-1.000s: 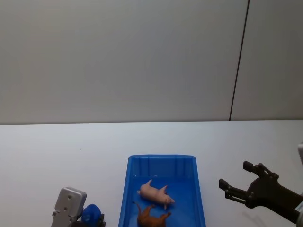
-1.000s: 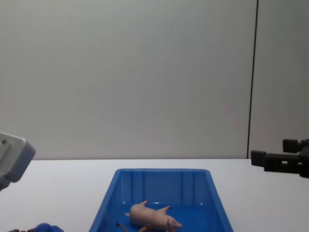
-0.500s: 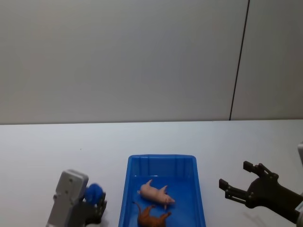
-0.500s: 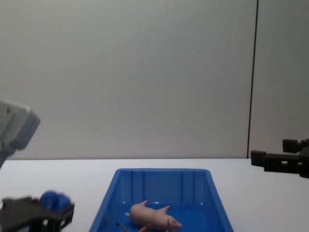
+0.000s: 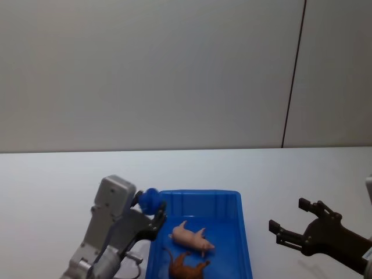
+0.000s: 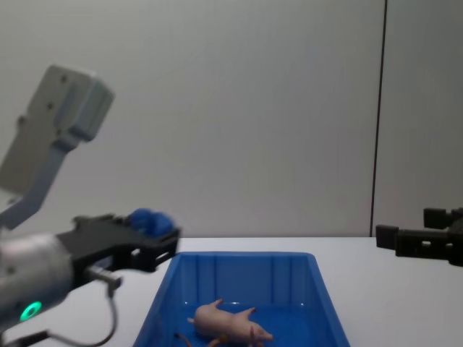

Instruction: Pick up the two dolls from the table and place them into the box.

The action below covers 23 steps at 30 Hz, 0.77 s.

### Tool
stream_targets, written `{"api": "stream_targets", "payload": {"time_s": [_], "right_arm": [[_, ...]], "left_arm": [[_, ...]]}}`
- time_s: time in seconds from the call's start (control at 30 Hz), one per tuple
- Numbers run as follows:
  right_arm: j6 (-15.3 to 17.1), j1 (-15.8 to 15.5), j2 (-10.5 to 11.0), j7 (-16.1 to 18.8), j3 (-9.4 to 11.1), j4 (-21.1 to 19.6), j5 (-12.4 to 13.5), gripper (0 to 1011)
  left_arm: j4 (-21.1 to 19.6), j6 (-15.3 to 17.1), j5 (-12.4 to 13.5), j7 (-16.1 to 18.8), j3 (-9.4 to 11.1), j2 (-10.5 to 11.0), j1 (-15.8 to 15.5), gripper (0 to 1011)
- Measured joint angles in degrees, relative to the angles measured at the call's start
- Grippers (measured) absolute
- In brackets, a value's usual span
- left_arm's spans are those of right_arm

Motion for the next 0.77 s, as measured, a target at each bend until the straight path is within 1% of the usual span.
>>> {"api": "stream_targets", "payload": {"time_s": [0.03, 0.07, 0.1, 0.13, 0.17, 0.2, 0.27, 0.37, 0.4, 0.43, 0.5, 0.53, 0.77], "right_arm": [[0.0, 0.0, 0.0, 0.0, 0.0, 0.0, 0.0, 1001], [0.0, 0.0, 0.0, 0.0, 0.0, 0.0, 0.0, 1001], [0.0, 0.0, 0.0, 0.0, 0.0, 0.0, 0.0, 1001], [0.0, 0.0, 0.0, 0.0, 0.0, 0.0, 0.0, 1001], [0.0, 0.0, 0.0, 0.0, 0.0, 0.0, 0.0, 1001], [0.0, 0.0, 0.0, 0.0, 0.0, 0.0, 0.0, 1001], [0.0, 0.0, 0.0, 0.0, 0.0, 0.0, 0.0, 1001], [0.0, 0.0, 0.0, 0.0, 0.0, 0.0, 0.0, 1001], [0.0, 0.0, 0.0, 0.0, 0.0, 0.0, 0.0, 1001], [0.0, 0.0, 0.0, 0.0, 0.0, 0.0, 0.0, 1001], [0.0, 0.0, 0.0, 0.0, 0.0, 0.0, 0.0, 1001], [0.0, 0.0, 0.0, 0.0, 0.0, 0.0, 0.0, 1001], [0.0, 0.0, 0.0, 0.0, 0.0, 0.0, 0.0, 1001]], "left_arm": [[0.08, -0.14, 0.16, -0.27, 0.1, -0.28, -0.3, 565], [0.33, -0.44, 0.5, -1.37, 0.35, -0.94, -0.99, 613], [0.44, -0.59, 0.64, -1.82, 0.47, -1.23, -1.27, 613], [0.66, -0.92, 0.93, -2.74, 0.66, -1.72, -1.74, 654], [0.66, -0.92, 0.93, -2.74, 0.66, -1.72, -1.74, 671], [0.98, -1.26, 1.18, -3.66, 0.93, -2.41, -2.41, 732], [1.35, -1.71, 1.47, -4.78, 1.2, -3.08, -3.04, 768], [2.13, -3.01, 1.81, -7.39, 1.67, -4.31, -4.28, 882], [2.32, -3.33, 1.84, -7.88, 1.77, -4.57, -4.56, 882], [2.45, -3.61, 1.86, -8.33, 1.84, -4.76, -4.74, 933], [2.65, -4.26, 1.88, -9.29, 1.95, -5.1, -5.08, 963], [2.81, -4.73, 1.89, -9.98, 2.08, -5.44, -5.42, 1001], [3.04, -6.56, 1.89, -12.12, 2.42, -6.38, -6.29, 1001]]}}
